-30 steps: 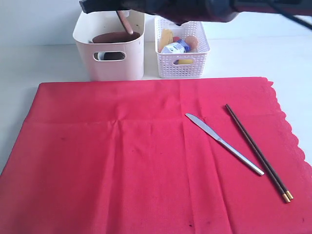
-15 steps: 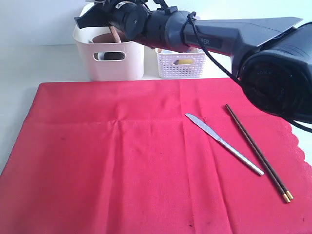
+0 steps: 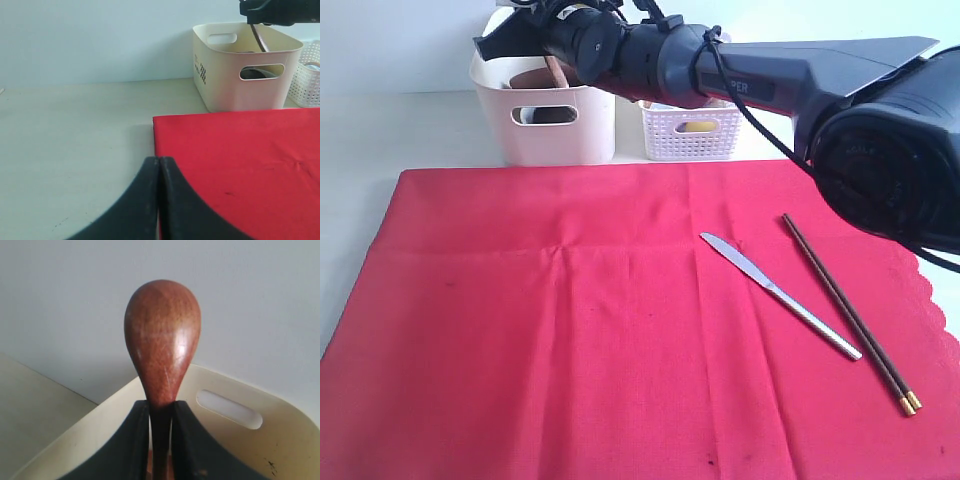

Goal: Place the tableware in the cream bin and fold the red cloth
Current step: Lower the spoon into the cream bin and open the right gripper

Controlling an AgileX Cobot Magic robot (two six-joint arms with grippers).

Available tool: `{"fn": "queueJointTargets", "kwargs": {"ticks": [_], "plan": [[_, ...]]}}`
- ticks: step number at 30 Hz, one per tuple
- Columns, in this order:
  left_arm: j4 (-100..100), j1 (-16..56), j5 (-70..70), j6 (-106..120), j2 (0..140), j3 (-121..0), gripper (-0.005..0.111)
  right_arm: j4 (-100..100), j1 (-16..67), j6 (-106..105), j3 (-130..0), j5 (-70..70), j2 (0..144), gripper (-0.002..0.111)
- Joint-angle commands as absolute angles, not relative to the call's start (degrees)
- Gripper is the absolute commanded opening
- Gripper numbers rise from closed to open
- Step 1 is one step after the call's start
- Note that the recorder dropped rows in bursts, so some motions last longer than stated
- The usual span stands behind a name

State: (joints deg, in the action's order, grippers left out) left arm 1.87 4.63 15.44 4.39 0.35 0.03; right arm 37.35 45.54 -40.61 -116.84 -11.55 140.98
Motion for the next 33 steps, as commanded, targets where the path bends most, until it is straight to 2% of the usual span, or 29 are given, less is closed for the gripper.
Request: {"fn": "queueJointTargets", "kwargs": {"ticks": [1,24,27,33], "plan": [[2.44,4.58,15.29,4.24,0.00,0.00,0.001,37.52,45.36,-40.85,-117.56,-11.74,140.79,0.000],[2.44,4.58,15.29,4.24,0.00,0.00,0.001,41.67,45.36,-40.85,-117.56,-10.54,140.79,0.000],[2.44,4.58,15.29,4.24,0.00,0.00,0.001,43.11,45.36,-40.85,-117.56,-10.54,140.79,0.005],[2.44,4.58,15.29,4.24,0.00,0.00,0.001,43.11,45.36,-40.85,-117.56,-9.48,140.79,0.026]]}}
